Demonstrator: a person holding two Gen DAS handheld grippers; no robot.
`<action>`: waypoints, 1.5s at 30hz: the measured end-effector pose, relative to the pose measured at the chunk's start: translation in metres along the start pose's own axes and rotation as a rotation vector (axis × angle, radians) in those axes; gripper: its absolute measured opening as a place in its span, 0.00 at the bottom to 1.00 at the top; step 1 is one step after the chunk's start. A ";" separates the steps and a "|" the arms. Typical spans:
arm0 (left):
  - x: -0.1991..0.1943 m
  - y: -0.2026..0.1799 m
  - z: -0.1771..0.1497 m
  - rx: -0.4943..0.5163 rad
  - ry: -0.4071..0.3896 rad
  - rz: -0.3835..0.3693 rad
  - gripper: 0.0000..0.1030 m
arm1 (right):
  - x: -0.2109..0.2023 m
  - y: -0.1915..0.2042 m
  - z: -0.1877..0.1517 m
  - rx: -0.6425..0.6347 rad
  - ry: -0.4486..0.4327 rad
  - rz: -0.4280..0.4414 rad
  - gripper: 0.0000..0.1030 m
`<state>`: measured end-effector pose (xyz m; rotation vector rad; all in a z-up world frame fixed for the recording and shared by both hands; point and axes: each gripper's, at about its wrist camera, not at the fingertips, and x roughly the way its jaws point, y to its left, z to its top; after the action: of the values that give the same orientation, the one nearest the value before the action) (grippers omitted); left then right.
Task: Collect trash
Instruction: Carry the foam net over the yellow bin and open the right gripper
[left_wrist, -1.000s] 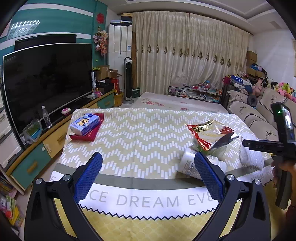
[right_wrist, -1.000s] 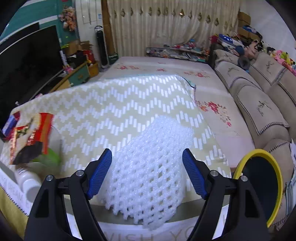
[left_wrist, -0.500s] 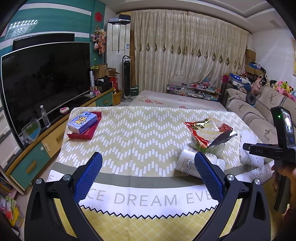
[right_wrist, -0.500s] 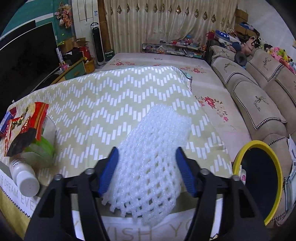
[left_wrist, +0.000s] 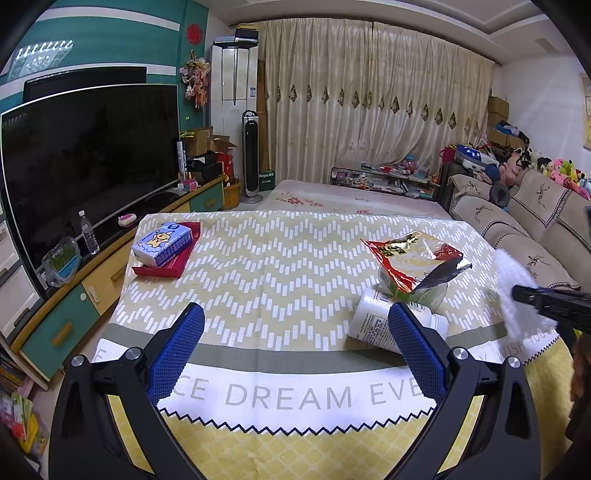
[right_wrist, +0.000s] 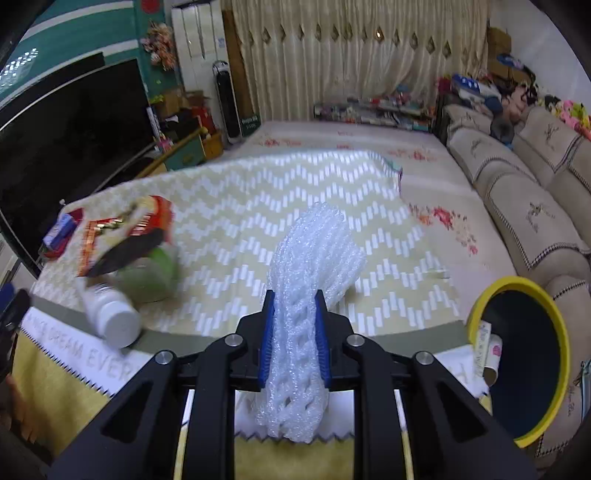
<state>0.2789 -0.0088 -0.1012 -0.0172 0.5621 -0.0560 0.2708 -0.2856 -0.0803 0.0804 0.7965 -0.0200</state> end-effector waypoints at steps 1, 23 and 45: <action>0.000 0.000 0.000 0.001 0.000 0.001 0.95 | -0.007 0.000 0.000 -0.005 -0.014 -0.002 0.18; -0.006 -0.005 0.001 0.024 -0.021 -0.005 0.95 | -0.075 -0.065 -0.032 0.065 -0.116 -0.067 0.18; 0.000 -0.013 -0.003 0.069 -0.004 -0.005 0.95 | -0.019 -0.208 -0.055 0.281 -0.008 -0.344 0.19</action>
<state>0.2773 -0.0221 -0.1033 0.0482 0.5554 -0.0797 0.2081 -0.4892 -0.1187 0.2079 0.7878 -0.4576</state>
